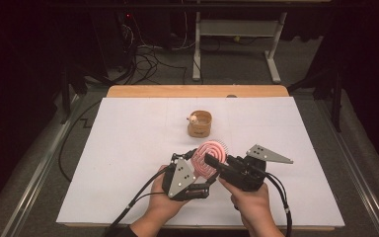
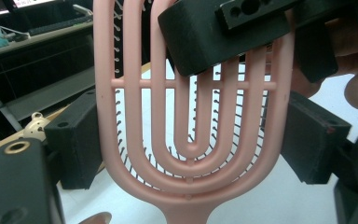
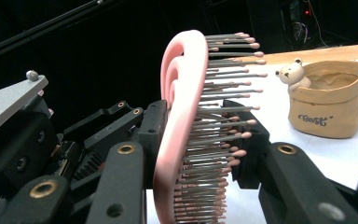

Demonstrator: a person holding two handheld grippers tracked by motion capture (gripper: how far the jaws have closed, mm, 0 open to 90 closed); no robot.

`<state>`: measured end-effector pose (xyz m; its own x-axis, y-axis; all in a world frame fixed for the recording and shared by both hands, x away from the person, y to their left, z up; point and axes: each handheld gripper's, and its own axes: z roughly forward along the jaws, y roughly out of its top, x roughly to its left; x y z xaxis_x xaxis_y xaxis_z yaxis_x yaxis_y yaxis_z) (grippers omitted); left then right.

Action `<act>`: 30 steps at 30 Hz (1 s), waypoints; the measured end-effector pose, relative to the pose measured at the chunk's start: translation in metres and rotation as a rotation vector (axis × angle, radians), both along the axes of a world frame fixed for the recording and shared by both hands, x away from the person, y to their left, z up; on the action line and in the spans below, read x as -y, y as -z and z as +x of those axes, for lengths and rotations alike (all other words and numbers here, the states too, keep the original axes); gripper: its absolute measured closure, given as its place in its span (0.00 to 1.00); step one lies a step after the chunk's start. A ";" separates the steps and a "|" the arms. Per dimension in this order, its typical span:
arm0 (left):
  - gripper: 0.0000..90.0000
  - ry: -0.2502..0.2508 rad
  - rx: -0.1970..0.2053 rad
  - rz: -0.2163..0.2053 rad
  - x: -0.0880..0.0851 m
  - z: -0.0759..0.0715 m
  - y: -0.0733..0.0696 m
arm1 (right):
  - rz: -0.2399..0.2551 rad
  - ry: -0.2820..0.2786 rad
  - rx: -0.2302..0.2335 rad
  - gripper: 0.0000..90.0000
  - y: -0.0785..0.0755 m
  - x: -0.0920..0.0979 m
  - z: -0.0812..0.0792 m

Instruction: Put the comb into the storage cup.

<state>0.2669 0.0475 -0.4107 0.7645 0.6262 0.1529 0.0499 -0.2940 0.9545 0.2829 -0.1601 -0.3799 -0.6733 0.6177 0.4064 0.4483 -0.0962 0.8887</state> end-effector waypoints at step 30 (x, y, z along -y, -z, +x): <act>0.20 0.033 -0.010 -0.034 -0.005 0.004 -0.001 | 0.014 -0.016 0.041 0.73 -0.004 -0.002 0.002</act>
